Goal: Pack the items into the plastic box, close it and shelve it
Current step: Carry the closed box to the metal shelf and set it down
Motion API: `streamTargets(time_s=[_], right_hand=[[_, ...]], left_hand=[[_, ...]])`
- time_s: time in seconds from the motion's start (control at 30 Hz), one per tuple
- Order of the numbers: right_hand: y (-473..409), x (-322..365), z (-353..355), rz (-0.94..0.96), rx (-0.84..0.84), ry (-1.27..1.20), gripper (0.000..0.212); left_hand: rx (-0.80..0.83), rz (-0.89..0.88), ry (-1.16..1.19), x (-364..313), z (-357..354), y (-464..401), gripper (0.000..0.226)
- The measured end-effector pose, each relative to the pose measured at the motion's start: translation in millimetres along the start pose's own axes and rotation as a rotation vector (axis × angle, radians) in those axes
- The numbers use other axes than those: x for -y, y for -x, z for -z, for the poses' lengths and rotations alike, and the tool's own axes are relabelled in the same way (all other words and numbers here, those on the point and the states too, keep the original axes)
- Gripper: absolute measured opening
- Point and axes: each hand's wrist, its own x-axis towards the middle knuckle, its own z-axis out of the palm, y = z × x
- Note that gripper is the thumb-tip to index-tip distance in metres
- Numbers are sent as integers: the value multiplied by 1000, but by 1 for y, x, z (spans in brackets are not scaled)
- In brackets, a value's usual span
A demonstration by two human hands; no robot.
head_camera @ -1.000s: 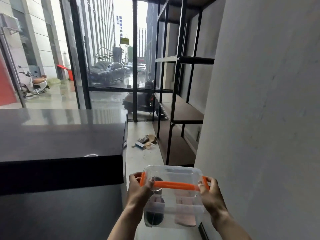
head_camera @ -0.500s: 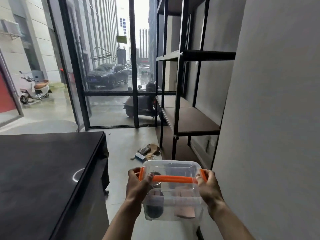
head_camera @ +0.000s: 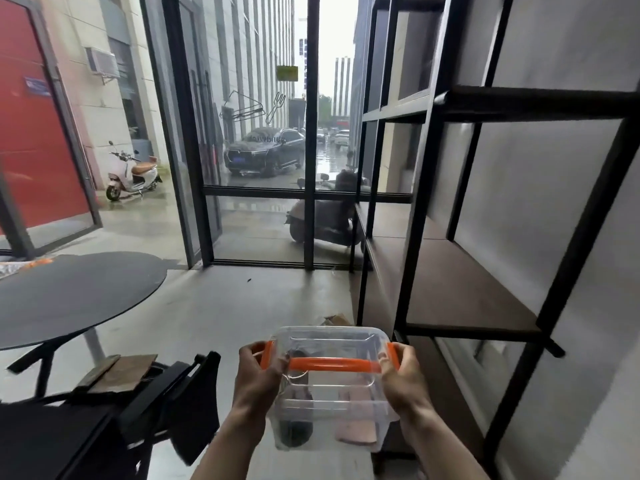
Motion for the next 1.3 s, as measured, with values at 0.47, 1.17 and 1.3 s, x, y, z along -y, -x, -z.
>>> streamTargets(time_s=[0.47,1.17,1.3], right_hand=[[-378,83,-176,10,-38,32,28],[-892,132,-210,-25,-227,-73,29],[-942,113,-158,-82,-476,-10,28]], left_hand=[[-48,-10,-59,-47,-73,-419,44],[182,-70,-114,-91,-363,-912,44],[385,-109,-139,-86,-462,-958,41]])
